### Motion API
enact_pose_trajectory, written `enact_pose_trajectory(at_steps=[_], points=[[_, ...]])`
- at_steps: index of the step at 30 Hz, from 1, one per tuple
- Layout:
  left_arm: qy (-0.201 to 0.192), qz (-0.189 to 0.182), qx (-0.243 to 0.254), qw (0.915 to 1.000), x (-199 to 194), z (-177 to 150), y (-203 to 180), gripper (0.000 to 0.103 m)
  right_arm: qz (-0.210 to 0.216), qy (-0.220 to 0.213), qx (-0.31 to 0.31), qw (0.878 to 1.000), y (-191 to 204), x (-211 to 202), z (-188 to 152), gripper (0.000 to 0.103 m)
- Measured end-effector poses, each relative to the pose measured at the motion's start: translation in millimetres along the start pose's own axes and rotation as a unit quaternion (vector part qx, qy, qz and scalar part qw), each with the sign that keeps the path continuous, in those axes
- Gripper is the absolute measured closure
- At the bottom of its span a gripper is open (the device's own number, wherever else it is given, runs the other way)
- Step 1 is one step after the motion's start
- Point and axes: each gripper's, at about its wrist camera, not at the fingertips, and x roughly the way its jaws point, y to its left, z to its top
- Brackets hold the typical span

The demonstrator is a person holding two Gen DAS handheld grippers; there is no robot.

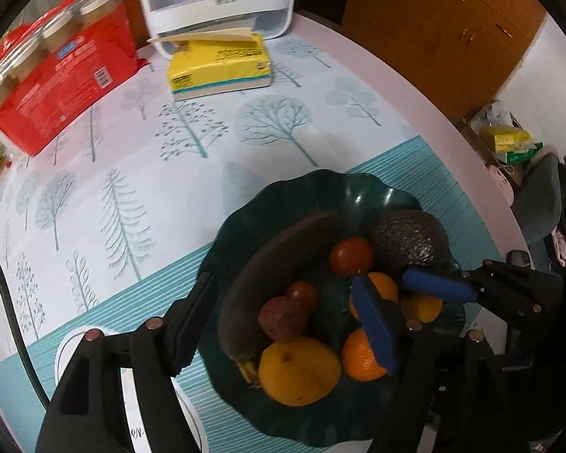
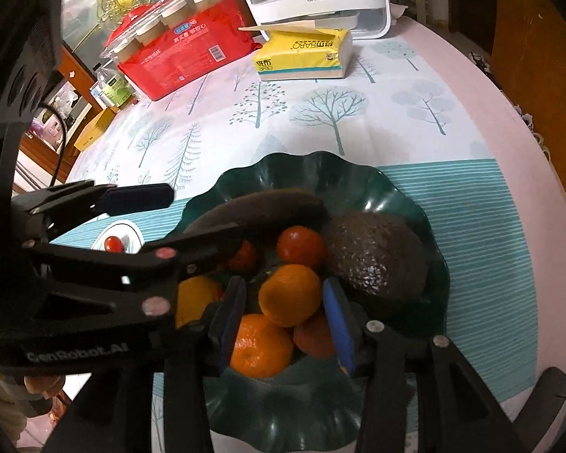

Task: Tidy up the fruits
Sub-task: 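Open left tool to drop the tomato while right tool releases the tangerine, then withdraw both tools back to the white plate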

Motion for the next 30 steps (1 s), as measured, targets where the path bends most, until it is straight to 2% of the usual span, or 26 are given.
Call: enact_pose_trajectory(at_steps=[14,17,24,30], points=[[0.006,0.026,-0.019,0.9995,-17.7,-27.2,34.7,0.025,-0.006,0.008,0.028,1.000,4.7,4.2,-4.9,0.057],[0.003,0.037,-0.014,0.9992,-26.3,-36.5,41.3,0.020,-0.011,0.004,0.036,0.999,7.9,1.4,-8.4,0.057],[-0.009,0.056,-0.015,0.9983,-51.1,-57.5,71.0,0.013,-0.029,-0.012,0.062,0.998,20.9,-14.2,-17.9,0.057],[-0.023,0.057,-0.011,0.9981,-76.7,-76.0,98.4,0.012,-0.044,-0.034,0.074,0.996,47.7,-34.9,-25.1,0.057]])
